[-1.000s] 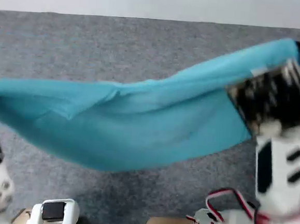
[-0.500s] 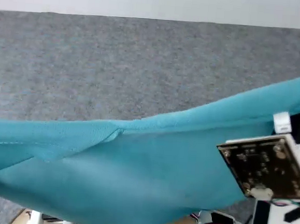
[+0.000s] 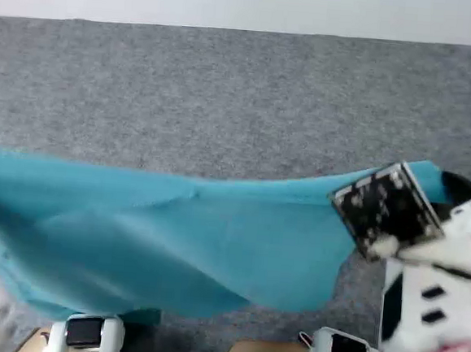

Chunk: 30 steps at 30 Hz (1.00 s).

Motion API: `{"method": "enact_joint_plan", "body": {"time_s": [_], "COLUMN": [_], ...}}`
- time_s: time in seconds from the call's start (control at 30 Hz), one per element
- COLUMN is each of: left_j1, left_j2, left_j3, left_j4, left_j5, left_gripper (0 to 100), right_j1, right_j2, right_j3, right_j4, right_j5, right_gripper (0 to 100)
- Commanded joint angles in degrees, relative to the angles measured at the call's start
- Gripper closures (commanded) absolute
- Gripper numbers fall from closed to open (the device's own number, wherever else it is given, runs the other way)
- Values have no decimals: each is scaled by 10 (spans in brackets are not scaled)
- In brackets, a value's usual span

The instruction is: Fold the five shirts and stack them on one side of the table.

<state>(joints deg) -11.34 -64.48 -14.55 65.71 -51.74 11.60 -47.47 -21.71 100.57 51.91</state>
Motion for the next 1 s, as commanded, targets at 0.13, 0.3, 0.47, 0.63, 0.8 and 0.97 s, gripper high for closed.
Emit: {"method": "enact_joint_plan", "body": {"time_s": [0.13, 0.3, 0.47, 0.63, 0.8, 0.97], "left_j1": [1, 3, 4, 4, 5, 30], "left_j2": [55, 116, 210, 322, 440, 540], "left_j3": [164, 300, 388, 385, 347, 269], "left_j4": [-13, -135, -291, -368, -431, -440], "left_j5": [-1, 40, 60, 61, 62, 63], "left_gripper": [994, 994, 994, 994, 994, 994], "right_j1": [4, 4, -8, -40, -41, -43], "right_j2": [-1, -1, 0, 35, 124, 208], "right_j3": [182, 345, 488, 556, 554, 515], "right_j4": [-61, -213, -393, -531, -646, -728], "right_j5": [1, 1, 5, 4, 3, 4], "right_gripper": [987, 987, 987, 987, 987, 987]}}
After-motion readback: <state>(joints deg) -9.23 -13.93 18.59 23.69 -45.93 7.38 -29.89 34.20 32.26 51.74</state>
